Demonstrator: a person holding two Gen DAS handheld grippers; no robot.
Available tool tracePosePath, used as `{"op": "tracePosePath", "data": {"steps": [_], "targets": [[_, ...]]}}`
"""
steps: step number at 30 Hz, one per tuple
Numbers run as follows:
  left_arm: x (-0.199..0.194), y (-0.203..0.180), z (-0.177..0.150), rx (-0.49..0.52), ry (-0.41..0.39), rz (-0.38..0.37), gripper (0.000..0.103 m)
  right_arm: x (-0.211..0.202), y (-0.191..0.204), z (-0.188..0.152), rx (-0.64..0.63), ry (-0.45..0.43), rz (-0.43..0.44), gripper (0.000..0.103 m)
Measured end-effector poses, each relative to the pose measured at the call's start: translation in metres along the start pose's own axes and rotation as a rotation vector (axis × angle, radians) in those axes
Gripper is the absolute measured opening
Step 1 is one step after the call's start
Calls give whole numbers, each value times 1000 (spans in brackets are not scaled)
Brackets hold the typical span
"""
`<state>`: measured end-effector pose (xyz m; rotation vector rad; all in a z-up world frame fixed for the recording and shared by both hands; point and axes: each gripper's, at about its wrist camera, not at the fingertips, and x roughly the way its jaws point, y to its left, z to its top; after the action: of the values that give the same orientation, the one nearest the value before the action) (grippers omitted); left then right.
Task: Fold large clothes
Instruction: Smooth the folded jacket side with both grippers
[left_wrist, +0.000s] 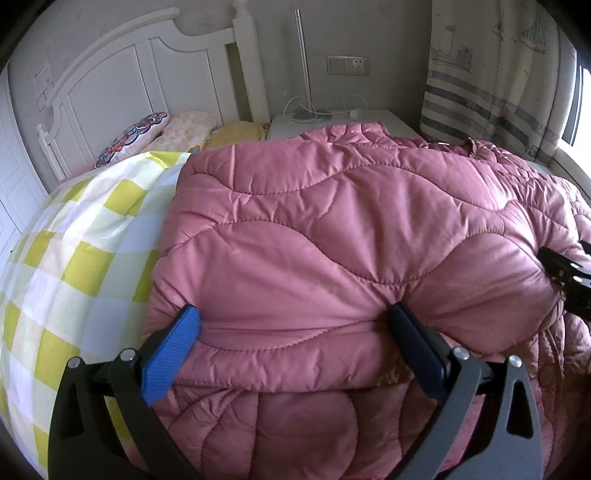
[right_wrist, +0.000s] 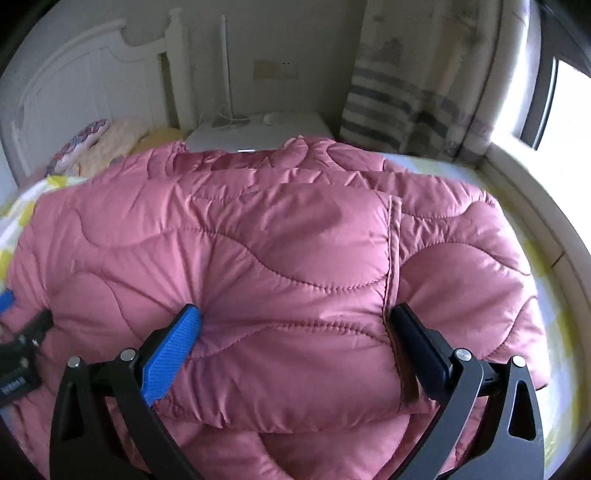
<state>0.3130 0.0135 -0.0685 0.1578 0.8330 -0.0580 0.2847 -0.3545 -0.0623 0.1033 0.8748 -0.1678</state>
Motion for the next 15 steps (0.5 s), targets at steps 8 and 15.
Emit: {"op": "tracePosePath", "data": {"steps": [8, 15], "targets": [[2, 1, -1, 2, 1, 3, 101, -47, 12, -21, -32, -89, -25, 99], [3, 1, -1, 0, -1, 1, 101, -22, 1, -31, -7, 15, 8, 98]]}}
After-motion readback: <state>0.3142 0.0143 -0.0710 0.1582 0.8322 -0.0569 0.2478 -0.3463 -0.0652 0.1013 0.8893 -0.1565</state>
